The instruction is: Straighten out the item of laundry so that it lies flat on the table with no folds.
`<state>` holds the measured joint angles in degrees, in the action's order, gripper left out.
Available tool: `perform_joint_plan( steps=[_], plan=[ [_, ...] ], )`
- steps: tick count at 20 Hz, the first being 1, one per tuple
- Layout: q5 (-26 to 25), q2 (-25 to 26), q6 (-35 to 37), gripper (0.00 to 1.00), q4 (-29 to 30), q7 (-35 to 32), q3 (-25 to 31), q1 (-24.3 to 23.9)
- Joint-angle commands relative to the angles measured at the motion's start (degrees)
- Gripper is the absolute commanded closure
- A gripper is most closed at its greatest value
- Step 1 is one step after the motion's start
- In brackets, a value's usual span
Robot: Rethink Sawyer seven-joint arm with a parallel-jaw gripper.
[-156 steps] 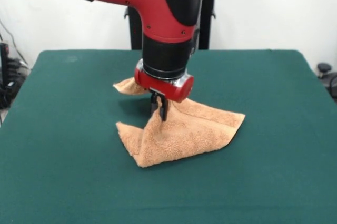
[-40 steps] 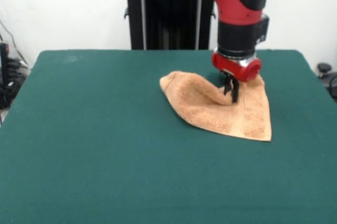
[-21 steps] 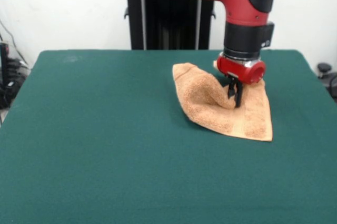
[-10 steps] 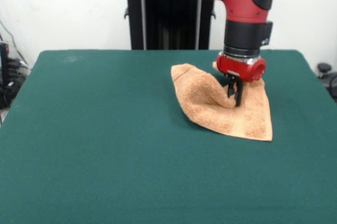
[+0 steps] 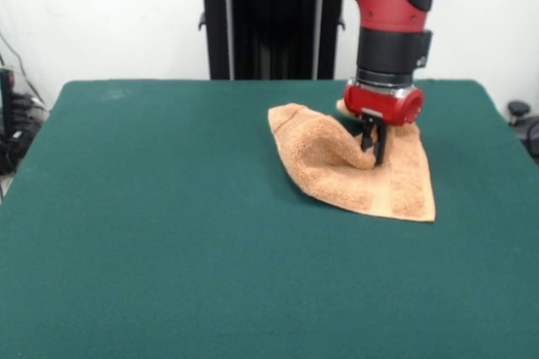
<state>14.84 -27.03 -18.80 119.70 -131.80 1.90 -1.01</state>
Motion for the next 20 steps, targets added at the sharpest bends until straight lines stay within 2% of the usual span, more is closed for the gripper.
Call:
perform_joint_plan(
  steps=[1,13,20],
  plan=[
    [-6.10,9.78,7.64,1.00,5.49,0.18,-3.98,1.46],
    [-17.18,9.09,8.87,1.00,6.24,-0.10,-6.29,-1.47],
    [-23.80,6.45,11.35,1.00,3.26,3.13,-8.90,-0.90]
  ],
)
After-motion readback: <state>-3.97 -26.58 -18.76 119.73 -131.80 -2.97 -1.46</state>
